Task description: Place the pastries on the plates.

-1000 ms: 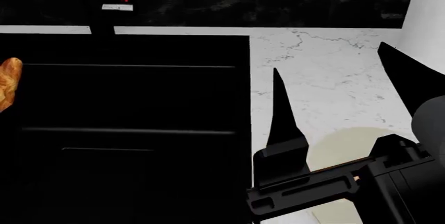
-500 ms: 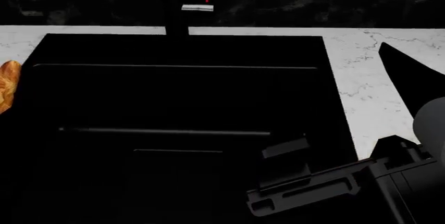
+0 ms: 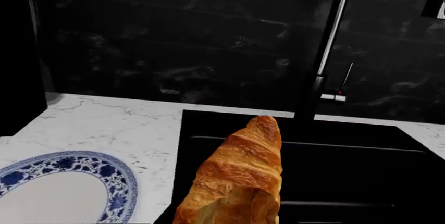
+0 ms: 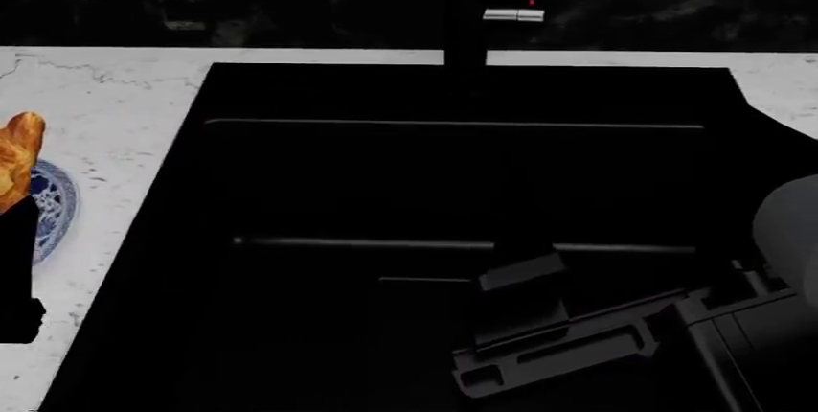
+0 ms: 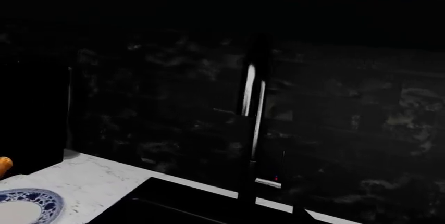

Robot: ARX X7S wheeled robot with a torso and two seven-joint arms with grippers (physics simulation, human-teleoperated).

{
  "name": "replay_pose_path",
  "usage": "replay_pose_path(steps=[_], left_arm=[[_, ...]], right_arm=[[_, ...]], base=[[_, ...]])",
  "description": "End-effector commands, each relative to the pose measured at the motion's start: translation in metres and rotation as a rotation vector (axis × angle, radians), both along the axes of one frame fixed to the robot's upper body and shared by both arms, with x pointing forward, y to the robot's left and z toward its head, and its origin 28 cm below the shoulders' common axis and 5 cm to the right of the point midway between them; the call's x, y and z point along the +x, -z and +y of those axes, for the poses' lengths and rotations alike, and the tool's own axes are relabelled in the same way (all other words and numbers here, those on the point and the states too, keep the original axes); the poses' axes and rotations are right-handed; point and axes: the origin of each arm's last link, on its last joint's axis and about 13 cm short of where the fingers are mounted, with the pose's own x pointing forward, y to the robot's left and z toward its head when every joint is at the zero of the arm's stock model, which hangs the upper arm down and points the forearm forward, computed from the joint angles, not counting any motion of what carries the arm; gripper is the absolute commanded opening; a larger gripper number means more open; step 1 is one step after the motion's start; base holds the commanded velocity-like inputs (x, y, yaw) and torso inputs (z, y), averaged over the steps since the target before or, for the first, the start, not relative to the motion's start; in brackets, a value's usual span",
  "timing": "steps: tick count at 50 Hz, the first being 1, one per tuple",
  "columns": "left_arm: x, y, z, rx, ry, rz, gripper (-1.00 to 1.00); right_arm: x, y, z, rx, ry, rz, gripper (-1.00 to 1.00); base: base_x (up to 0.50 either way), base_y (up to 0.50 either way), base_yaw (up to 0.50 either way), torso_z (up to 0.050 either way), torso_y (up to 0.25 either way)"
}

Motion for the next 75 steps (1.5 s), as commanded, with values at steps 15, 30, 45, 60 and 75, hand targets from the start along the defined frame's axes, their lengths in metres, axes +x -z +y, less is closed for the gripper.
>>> replay_pose_path(steps=[15, 30, 45, 60, 75], left_arm=[[-0.002, 0.0, 0.0, -0.016, -0.008, 0.006, -1.0], [0.011, -0.002, -0.001, 0.011, 0.011, 0.02, -1.0], [0.095, 0.001, -0.005, 0.067, 0.002, 0.129, -1.0], [0.148, 0.031, 0.004, 0.059, -0.145, 0.253, -1.0], [0.153, 0.036, 0.006, 0.075, -0.259, 0.28, -1.0]], right_arm=[[-0.002, 0.001, 0.0, 0.006, 0.002, 0.003, 1.0], [-0.001, 0.003, 0.0, 0.053, 0.003, 0.031, 1.0], [0.0, 0.004, 0.002, 0.055, 0.015, 0.012, 1.0], [-0.002, 0.007, 0.001, 0.058, 0.027, 0.021, 1.0], [-0.006, 0.008, 0.001, 0.072, 0.038, 0.035, 1.0]], base=[[0.0, 0.5, 0.0, 0.0, 0.0], [0.0, 0.15, 0.0, 0.0, 0.0], [0.0, 0.0, 0.0, 0.0, 0.0], [0.0, 0.0, 0.0, 0.0, 0.0], [0.0, 0.0, 0.0, 0.0, 0.0]])
